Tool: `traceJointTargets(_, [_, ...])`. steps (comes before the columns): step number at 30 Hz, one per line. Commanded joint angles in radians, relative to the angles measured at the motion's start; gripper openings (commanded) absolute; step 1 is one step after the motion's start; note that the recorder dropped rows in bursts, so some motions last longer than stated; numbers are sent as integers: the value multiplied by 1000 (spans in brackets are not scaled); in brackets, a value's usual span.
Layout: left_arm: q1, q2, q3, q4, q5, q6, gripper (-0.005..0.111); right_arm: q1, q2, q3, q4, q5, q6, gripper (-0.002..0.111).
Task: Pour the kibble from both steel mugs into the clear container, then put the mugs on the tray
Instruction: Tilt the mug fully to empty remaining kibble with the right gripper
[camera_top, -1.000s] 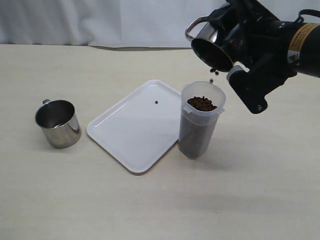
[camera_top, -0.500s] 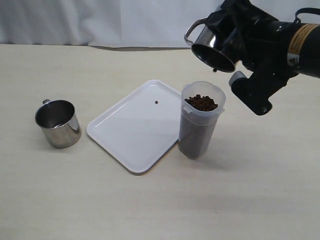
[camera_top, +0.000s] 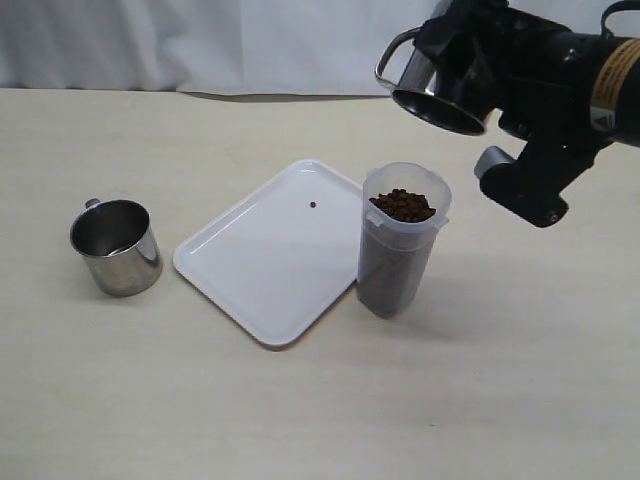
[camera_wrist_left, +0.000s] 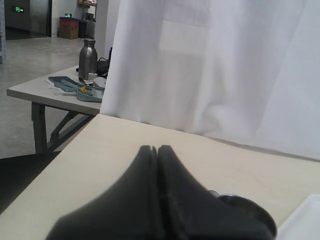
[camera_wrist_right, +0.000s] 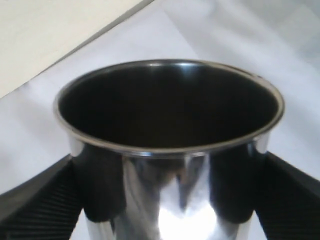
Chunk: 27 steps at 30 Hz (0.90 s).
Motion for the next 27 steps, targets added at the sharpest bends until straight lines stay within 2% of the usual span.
traceJointTargets(1, [3,-2,2,1,-11,-3,0,3,-13,-8,-67,38,-9,5])
traceJointTargets(6, [3,-2,2,1,-11,-3,0,6,-22,-8,-58,2,4,5])
traceJointTargets(18, [3,-2,2,1,-11,-3,0,177,-24,-8,-85,133,-8,5])
traceJointTargets(27, [3,-2,2,1,-11,-3,0,177,-24,-8,-179,225,2,5])
